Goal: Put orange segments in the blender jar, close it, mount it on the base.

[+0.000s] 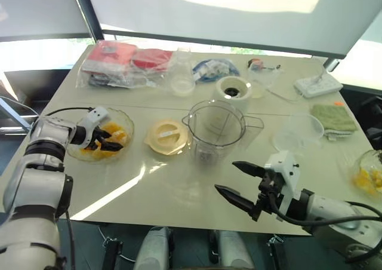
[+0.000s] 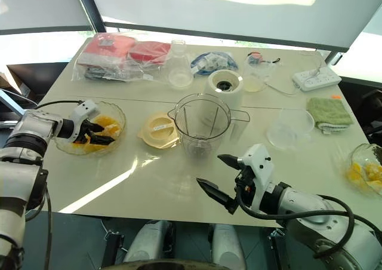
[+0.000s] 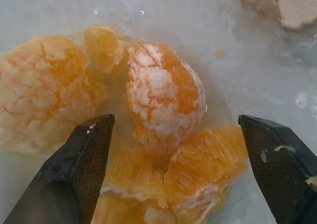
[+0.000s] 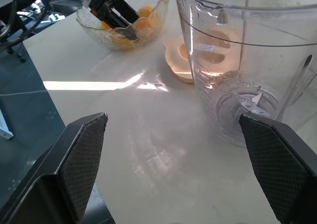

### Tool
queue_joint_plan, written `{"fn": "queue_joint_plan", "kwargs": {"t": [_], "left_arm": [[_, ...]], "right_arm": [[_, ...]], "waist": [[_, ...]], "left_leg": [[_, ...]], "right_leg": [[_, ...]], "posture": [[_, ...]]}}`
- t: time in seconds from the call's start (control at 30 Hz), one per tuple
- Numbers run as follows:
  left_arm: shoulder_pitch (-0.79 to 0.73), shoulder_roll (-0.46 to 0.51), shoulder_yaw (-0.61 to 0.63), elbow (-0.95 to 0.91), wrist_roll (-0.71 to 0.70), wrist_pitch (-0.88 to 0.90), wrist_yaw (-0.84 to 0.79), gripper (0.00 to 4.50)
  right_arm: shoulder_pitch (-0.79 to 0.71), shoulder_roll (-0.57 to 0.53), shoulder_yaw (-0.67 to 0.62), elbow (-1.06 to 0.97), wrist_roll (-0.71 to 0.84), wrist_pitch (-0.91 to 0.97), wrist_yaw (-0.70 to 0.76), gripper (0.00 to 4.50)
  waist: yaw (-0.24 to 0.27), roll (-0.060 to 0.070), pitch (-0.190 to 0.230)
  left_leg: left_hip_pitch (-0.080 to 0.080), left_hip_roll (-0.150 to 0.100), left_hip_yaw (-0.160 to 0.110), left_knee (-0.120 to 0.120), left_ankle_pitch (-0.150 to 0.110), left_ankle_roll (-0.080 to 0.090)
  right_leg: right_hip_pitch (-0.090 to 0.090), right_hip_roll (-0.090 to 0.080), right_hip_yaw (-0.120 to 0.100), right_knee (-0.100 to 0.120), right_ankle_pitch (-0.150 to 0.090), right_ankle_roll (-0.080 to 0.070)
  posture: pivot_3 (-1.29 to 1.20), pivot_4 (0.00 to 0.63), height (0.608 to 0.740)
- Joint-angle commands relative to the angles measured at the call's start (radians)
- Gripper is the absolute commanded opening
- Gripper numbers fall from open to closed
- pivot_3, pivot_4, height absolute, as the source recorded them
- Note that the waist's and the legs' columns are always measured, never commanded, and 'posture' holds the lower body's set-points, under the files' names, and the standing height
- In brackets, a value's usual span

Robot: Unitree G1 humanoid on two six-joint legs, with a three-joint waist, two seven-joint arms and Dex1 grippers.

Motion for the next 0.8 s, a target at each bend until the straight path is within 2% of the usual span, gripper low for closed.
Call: {"fn": "queue_joint_plan", "kwargs": {"t": [0.03,0.43,0.53,0.67,0.73,0.8], "left_arm": [[-0.015,-0.011,0.023,0.012,0.012,-0.018,0.032,4.17],[-0.002,-0.036,0.031,0.018,0.034,-0.055,0.046,4.17],[0.008,-0.036,0.035,0.016,0.033,-0.059,0.043,3.26],[0.007,-0.029,0.041,0.009,0.029,-0.053,0.023,1.18],[0.005,-0.023,0.046,0.005,0.026,-0.051,0.013,0.33],[-0.001,-0.012,0.054,0.001,0.024,-0.053,0.009,0.33]], "right_arm": [[0.002,-0.024,-0.044,-0.055,0.052,-0.006,-0.015,4.45],[-0.032,-0.162,-0.154,-0.061,0.202,-0.005,-0.069,4.45],[-0.041,-0.182,-0.151,-0.057,0.217,-0.008,-0.080,4.50],[-0.048,-0.194,-0.144,-0.048,0.222,-0.012,-0.085,4.50],[-0.049,-0.197,-0.139,-0.043,0.218,-0.014,-0.083,4.50],[-0.056,-0.198,-0.129,-0.037,0.210,-0.014,-0.082,4.50]], "waist": [[-0.001,0.000,0.000],[-0.001,0.000,0.000],[0.000,0.000,0.000],[-0.001,0.000,0.000],[-0.001,0.000,0.000],[-0.001,0.000,0.000]], "left_leg": [[0.000,0.000,0.000,0.000,0.000,0.000],[0.002,0.000,0.000,0.002,0.000,0.000],[0.002,0.000,-0.001,0.002,0.000,0.000],[0.002,0.000,-0.001,0.003,0.000,0.000],[0.002,0.000,-0.001,0.004,0.000,0.000],[0.002,0.000,-0.001,0.004,0.000,0.000]], "right_leg": [[0.000,0.000,0.000,0.000,0.000,0.000],[0.002,0.000,0.000,0.001,0.000,0.000],[0.003,0.000,0.000,0.001,0.000,0.000],[0.003,0.000,0.000,0.001,0.000,0.000],[0.004,0.000,0.000,0.002,0.000,0.000],[0.004,0.000,0.000,0.002,0.000,0.000]], "posture": [[0.00,0.150,0.740],[0.00,0.150,0.740],[0.00,0.150,0.740],[0.00,0.150,0.740],[0.00,0.150,0.740],[0.00,0.150,0.740]]}}
